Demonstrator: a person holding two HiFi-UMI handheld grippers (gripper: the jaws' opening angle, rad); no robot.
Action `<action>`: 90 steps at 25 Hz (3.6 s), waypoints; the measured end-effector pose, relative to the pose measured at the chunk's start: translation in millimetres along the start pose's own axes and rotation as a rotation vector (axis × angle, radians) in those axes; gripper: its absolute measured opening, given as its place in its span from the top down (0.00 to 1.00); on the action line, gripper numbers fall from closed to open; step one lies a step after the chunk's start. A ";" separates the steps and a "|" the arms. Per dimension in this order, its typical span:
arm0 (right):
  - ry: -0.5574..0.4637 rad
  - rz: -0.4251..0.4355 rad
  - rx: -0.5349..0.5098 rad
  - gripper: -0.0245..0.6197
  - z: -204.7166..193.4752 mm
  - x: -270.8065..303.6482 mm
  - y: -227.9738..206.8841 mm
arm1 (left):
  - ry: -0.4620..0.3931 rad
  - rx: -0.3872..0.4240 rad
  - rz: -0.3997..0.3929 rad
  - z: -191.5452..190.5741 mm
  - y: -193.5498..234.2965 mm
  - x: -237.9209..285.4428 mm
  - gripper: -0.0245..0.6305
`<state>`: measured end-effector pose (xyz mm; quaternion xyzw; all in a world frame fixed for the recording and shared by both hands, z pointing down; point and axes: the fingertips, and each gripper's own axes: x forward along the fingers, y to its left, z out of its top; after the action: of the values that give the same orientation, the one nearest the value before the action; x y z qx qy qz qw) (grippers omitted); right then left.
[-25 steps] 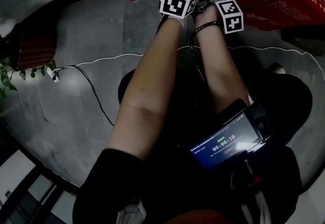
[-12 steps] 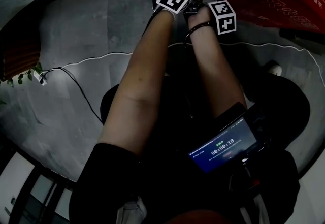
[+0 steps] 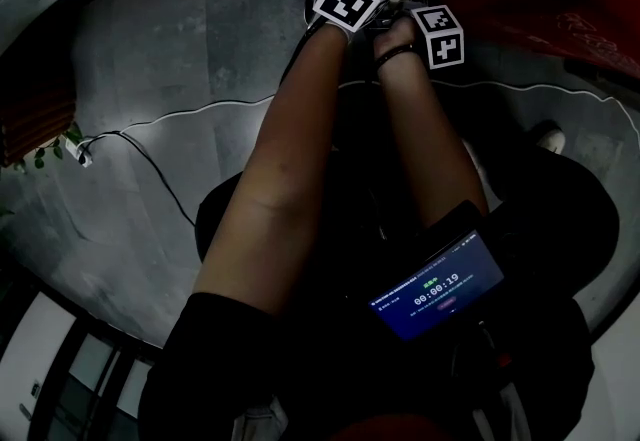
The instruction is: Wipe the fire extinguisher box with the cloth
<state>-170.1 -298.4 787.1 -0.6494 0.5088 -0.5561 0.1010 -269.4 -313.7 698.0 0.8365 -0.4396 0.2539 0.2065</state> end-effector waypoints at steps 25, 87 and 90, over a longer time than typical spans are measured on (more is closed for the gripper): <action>0.101 0.575 -0.633 0.81 -13.0 -117.5 170.2 | -0.151 -0.128 0.250 53.4 11.4 -106.6 0.96; -0.059 1.184 -1.233 0.80 345.0 -534.2 122.3 | -0.813 0.075 -0.089 304.3 -460.5 -283.6 0.96; -0.092 1.195 -1.271 0.80 340.6 -541.9 123.4 | -0.794 0.096 -0.075 294.5 -461.4 -281.5 0.96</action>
<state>117.1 -84.5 242.4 -0.2291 0.9733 0.0060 0.0146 53.5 -60.0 239.5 0.8936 -0.4421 -0.0766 -0.0097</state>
